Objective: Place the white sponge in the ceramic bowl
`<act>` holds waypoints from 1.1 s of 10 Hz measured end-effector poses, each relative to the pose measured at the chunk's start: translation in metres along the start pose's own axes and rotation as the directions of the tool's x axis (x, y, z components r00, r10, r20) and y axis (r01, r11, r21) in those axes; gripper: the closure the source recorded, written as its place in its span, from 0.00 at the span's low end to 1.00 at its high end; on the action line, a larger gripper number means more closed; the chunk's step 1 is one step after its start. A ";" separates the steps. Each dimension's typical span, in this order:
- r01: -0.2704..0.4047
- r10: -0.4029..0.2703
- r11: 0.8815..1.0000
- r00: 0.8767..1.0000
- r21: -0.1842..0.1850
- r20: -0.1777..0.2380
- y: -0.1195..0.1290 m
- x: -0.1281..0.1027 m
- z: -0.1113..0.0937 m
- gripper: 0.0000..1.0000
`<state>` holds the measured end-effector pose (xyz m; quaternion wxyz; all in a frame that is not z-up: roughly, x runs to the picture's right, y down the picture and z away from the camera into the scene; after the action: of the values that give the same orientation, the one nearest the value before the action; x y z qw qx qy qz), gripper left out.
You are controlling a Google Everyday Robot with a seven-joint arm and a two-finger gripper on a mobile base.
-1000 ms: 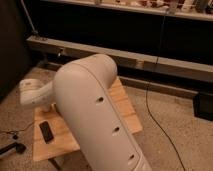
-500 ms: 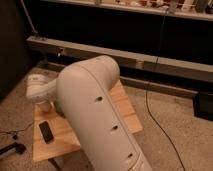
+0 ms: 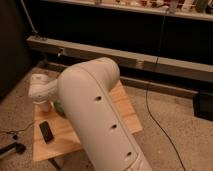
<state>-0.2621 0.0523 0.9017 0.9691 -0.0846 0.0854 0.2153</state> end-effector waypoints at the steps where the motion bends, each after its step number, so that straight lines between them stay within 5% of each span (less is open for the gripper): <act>1: -0.001 0.001 1.000 1.000 -0.004 -0.016 0.000 0.006 0.006 1.00; 4: -0.004 0.002 1.000 0.997 -0.025 -0.072 0.006 0.024 0.023 0.87; 8: 0.004 -0.014 0.998 0.989 -0.067 -0.146 0.023 0.044 0.046 0.43; 10: 0.008 -0.019 0.997 0.990 -0.078 -0.143 0.027 0.042 0.049 0.24; 11: 0.015 -0.024 0.996 0.994 -0.082 -0.108 0.029 0.033 0.046 0.20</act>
<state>-0.2394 0.1011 0.9362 0.9608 -0.1364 0.1283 0.2042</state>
